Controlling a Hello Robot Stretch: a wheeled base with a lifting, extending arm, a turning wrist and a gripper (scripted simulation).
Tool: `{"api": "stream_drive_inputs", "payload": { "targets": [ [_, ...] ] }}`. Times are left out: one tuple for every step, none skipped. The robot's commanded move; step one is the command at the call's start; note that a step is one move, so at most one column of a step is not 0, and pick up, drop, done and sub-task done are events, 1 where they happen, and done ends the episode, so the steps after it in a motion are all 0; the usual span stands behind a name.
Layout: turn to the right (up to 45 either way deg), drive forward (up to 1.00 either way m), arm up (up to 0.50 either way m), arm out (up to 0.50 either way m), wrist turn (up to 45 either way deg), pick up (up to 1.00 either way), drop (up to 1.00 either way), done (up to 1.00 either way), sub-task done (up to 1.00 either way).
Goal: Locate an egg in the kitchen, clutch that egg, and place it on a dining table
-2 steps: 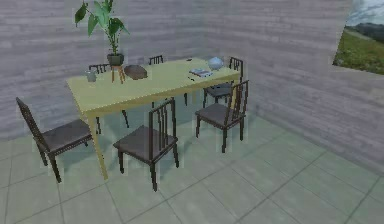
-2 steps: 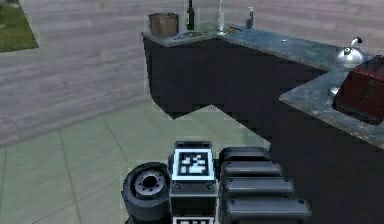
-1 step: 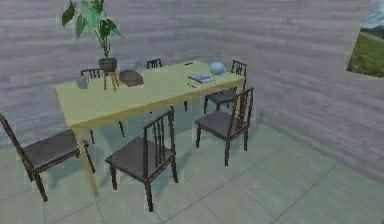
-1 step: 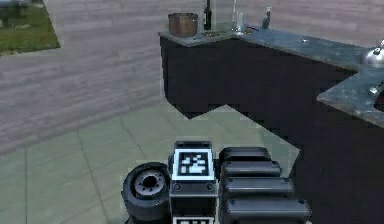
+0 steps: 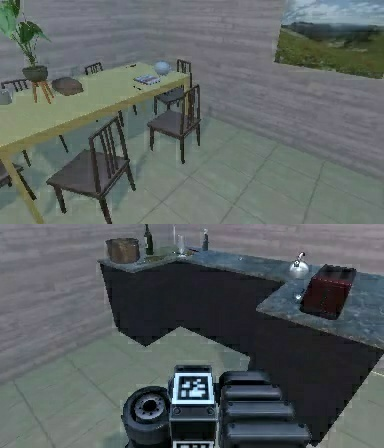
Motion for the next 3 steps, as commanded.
{"api": "stream_drive_inputs", "payload": {
  "targets": [
    [0.0, 1.0, 0.0, 0.0, 0.0, 0.0, 0.0, 0.0, 0.0],
    [18.0, 0.0, 0.0, 0.0, 0.0, 0.0, 0.0, 0.0, 0.0],
    [0.0, 0.05, 0.0, 0.0, 0.0, 0.0, 0.0, 0.0, 0.0]
  ]
}}
